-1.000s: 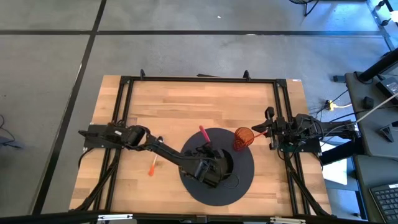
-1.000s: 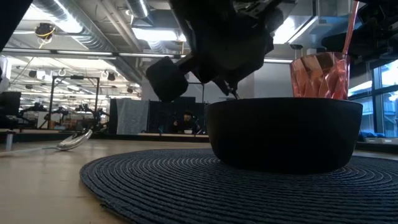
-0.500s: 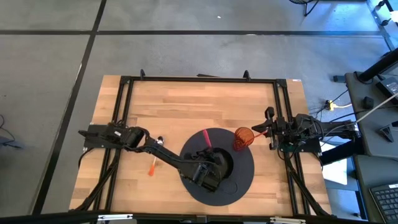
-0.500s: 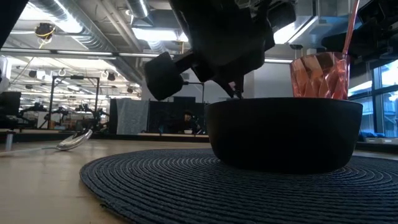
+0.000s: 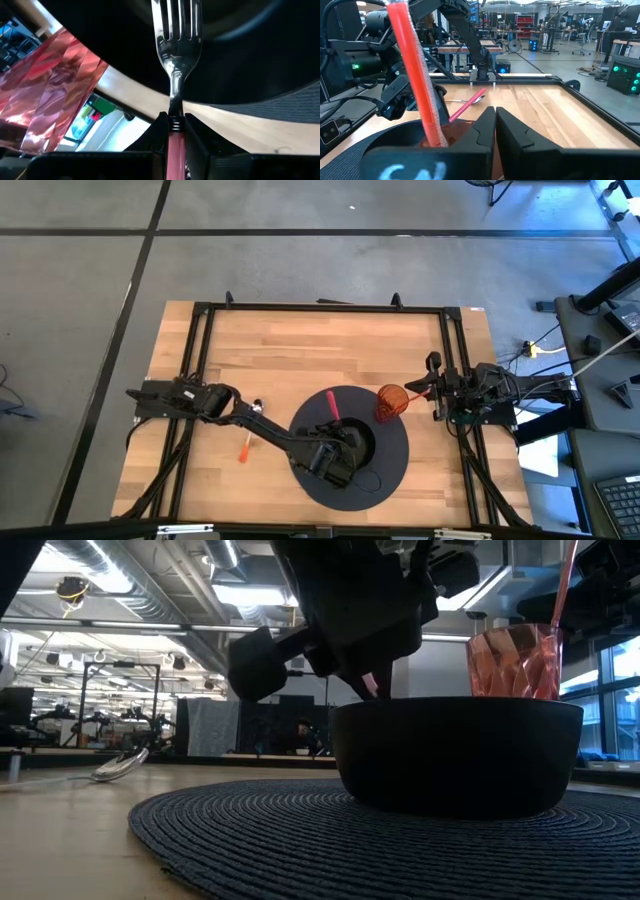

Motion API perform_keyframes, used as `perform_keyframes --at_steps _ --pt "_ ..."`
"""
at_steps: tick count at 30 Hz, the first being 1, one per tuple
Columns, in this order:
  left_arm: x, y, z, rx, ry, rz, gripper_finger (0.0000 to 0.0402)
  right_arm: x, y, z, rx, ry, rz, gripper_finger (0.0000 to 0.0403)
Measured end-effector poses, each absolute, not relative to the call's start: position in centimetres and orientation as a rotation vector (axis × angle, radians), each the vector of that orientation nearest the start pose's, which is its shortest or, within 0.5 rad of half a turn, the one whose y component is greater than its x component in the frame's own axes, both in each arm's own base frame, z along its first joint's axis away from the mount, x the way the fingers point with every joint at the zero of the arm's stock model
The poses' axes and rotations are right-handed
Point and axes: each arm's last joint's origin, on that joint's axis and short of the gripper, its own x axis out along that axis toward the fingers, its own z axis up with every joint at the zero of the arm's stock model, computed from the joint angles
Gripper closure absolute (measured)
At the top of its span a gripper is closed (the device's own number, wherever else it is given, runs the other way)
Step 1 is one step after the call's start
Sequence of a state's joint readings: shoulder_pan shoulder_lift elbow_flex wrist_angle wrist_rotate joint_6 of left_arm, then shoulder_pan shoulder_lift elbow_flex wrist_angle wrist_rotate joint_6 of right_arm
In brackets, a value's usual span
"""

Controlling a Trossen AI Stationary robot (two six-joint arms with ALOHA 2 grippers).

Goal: Pick & Place Utensil
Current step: Put the pink fork into the black bowl, then put the orange spoon into the black bowl

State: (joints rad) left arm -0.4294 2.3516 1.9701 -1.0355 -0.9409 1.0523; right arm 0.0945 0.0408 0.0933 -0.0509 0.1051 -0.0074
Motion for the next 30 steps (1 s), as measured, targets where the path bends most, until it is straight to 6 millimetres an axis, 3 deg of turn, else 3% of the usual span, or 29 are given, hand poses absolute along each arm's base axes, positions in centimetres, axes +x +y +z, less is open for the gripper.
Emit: perform_keyframes --at_steps 3,13,18,23,27,30 --pt "43.6 -17.4 17.2 1.783 1.321 -0.187 0.0367 9.4 0.6 18.7 -0.007 -0.001 -0.011 0.0387" --pt "43.7 -17.5 17.3 1.723 1.297 -0.073 0.0299 9.4 0.6 18.7 -0.007 -0.002 -0.010 0.0387" --pt "43.7 -17.4 17.5 1.742 1.300 0.012 0.0293 9.4 0.6 18.7 -0.007 -0.001 -0.010 0.0387" --pt "41.8 -17.4 19.4 1.761 1.349 0.095 0.0298 9.4 0.6 18.7 -0.007 0.005 -0.009 0.0387" --pt "39.2 -16.7 23.1 1.511 1.377 0.154 0.0303 9.4 0.6 18.6 -0.005 0.014 -0.008 0.0387" --pt "36.9 -14.9 26.8 1.085 1.411 0.202 0.0309 9.4 0.6 18.5 -0.002 0.019 -0.008 0.0387"
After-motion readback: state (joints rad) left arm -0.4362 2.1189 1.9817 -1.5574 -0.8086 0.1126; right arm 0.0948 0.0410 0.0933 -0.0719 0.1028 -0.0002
